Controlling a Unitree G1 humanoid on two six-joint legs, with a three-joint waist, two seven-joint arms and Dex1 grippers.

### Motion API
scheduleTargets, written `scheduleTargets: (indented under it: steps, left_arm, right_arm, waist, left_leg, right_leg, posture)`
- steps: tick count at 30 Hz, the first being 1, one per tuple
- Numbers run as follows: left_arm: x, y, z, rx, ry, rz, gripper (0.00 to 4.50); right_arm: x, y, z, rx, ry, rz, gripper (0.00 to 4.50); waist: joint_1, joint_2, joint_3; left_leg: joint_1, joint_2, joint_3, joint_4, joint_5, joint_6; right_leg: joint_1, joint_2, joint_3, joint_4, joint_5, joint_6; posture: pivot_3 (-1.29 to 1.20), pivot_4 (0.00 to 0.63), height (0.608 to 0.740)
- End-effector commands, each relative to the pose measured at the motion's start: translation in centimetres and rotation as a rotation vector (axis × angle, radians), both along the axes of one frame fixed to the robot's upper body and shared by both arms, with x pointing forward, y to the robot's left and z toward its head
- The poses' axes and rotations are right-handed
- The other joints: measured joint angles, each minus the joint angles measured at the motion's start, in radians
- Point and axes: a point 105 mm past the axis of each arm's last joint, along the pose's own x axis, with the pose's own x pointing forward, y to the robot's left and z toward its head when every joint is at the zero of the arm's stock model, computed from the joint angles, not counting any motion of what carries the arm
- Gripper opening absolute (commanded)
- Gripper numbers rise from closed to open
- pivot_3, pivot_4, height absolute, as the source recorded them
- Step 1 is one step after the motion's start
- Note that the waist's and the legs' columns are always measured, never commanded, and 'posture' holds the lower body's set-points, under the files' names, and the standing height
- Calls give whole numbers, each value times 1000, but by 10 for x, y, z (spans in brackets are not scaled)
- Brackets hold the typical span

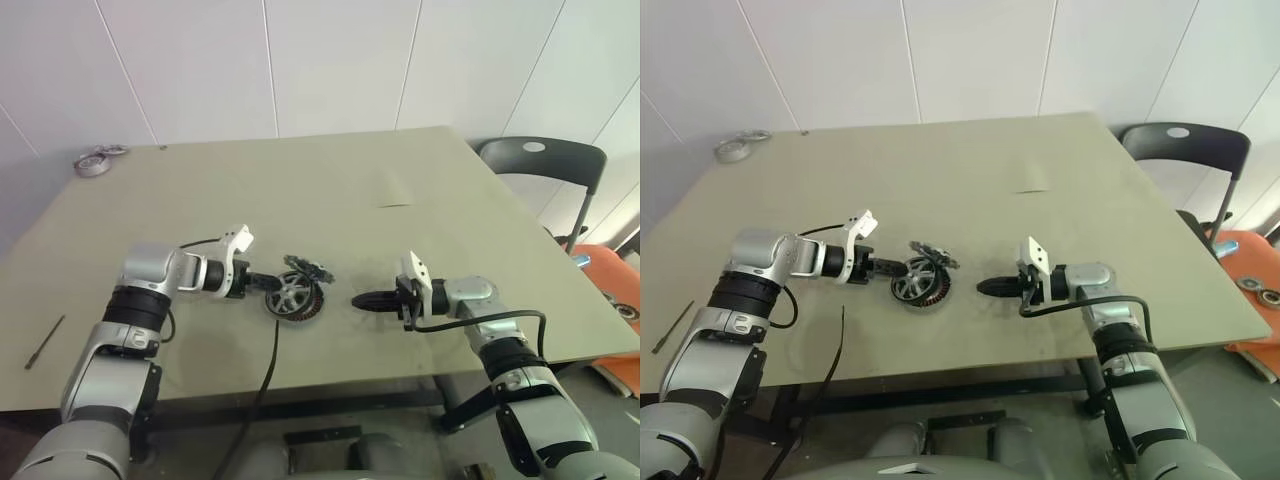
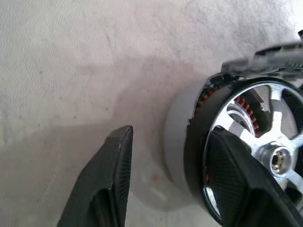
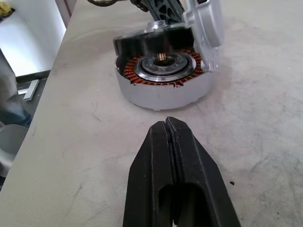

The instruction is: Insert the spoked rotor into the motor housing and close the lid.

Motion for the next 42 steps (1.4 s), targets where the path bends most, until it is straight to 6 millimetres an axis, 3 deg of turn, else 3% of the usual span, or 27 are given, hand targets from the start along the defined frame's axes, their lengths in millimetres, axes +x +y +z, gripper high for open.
scheduleTargets:
  steps: [1, 6, 9, 21, 25, 28, 30, 36, 42]
  left_arm:
    - [-5, 0, 20, -81, -30, -29, 2228]
    - [-26, 10, 36, -188, -2, -53, 2228]
    - [-33, 19, 35, -189, 4, -35, 2228]
    - [-33, 34, 35, -203, -25, 59, 2228]
    - [-45, 31, 41, -252, -33, 28, 2228]
    - [-62, 32, 35, -221, -36, -8, 2228]
    - [-72, 34, 30, -202, -48, -19, 2228]
    - [-105, 43, 46, -137, -274, -113, 2228]
    - [-108, 53, 51, -71, -462, -132, 2228]
  right_arm:
    - [4, 0, 13, 28, -42, 5, 0]
    - [3, 1, 13, 27, -36, 12, 0]
    - [4, 2, 12, 27, -34, 14, 0]
    - [7, 5, 14, 29, -24, 29, 0]
    - [6, 8, 25, 120, 94, 40, 0]
    - [-4, 10, 37, 207, 210, 72, 0]
    - [-1, 7, 49, 227, 211, 39, 0]
    - [2, -6, 31, 77, 178, 3, 0]
    - [2, -9, 13, 16, 115, -5, 0]
  waist:
    - [-2, 0, 0]
    - [-22, 0, 0]
    - [-25, 0, 0]
    - [-24, 0, 0]
    - [-26, 0, 0]
    - [-26, 0, 0]
    - [-25, 0, 0]
    - [-23, 0, 0]
    - [-21, 0, 0]
  left_leg:
    - [0, 0, 0, 0, 0, 0]
    - [0, 1, 1, -2, 0, 0]
    - [0, 1, 1, -1, 0, 0]
    - [1, 1, 0, -1, 0, 0]
    - [0, 1, 0, -1, 0, 0]
    - [0, 1, 1, -2, 0, 0]
    - [0, 1, 1, -3, 0, 0]
    - [-1, 1, 2, -3, -1, 0]
    - [1, 1, 3, -3, 0, 0]
  right_leg:
    - [-1, 0, 0, 0, 0, 0]
    - [-2, 0, 1, 0, 0, 0]
    - [-1, -1, 1, 0, 0, 0]
    - [-1, -1, 1, 0, 0, 0]
    - [-1, -1, 1, 0, 0, 0]
    - [-2, -1, 2, 0, 0, 0]
    - [-3, -1, 2, 0, 0, 0]
    - [-3, -2, 3, -1, 0, -1]
    - [-2, -2, 3, -1, -1, -1]
  posture:
    - [0, 0, 740]
    - [0, 0, 740]
    - [0, 0, 740]
    - [0, 0, 740]
    - [0, 0, 740]
    - [0, 0, 740]
    - [0, 0, 740]
    - [0, 0, 740]
    - [0, 0, 740]
